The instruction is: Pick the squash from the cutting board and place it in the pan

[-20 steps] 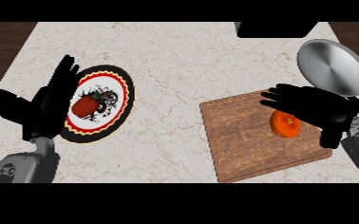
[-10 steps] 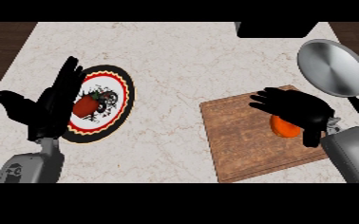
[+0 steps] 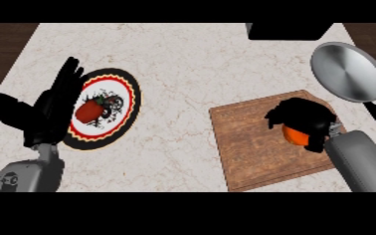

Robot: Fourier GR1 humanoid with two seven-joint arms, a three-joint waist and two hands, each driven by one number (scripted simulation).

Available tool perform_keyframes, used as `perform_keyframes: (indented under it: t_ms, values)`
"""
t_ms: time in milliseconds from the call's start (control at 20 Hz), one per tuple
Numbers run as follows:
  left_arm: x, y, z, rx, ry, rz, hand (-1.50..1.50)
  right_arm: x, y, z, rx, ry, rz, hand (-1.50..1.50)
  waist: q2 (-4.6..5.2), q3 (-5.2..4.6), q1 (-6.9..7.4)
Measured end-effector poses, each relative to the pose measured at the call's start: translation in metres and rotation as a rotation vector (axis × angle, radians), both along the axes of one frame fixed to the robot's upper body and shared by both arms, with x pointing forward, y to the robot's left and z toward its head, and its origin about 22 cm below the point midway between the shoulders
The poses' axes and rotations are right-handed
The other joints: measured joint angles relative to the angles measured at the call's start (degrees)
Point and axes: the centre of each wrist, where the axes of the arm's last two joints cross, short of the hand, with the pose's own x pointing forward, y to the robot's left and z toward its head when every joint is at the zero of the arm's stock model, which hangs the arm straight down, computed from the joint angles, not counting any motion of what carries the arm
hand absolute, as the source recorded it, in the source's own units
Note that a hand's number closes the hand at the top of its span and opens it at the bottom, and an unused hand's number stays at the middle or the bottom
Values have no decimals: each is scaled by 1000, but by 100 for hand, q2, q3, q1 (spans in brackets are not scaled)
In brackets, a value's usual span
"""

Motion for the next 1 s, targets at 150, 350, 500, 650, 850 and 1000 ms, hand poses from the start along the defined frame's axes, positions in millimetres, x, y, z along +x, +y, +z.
perform_keyframes:
  t_ms: [150, 350, 500, 650, 850, 1000]
  values:
    - [-1, 5, -6, 4, 4, 5, 0, 5, 8, -4, 21, -17, 27, 150, -16, -21, -2]
    - [1, -1, -8, -3, 3, 4, 0, 7, 8, -7, 54, -18, 42, 150, -23, -27, -13]
    - [-2, 1, -8, 0, 3, 4, 0, 9, 3, -9, 88, -12, 51, 150, -25, -26, -5]
    - [-3, -1, -4, 7, -2, 9, 0, 9, 0, -8, 126, -17, 45, 150, -18, -21, -16]
    - [-2, 4, -5, 5, 3, 17, 0, 8, -1, -5, 185, -52, -155, 150, -13, -2, -72]
    - [-3, 5, -6, 9, 5, 23, 0, 8, -3, -5, 220, -86, -382, 150, -25, 1, -134]
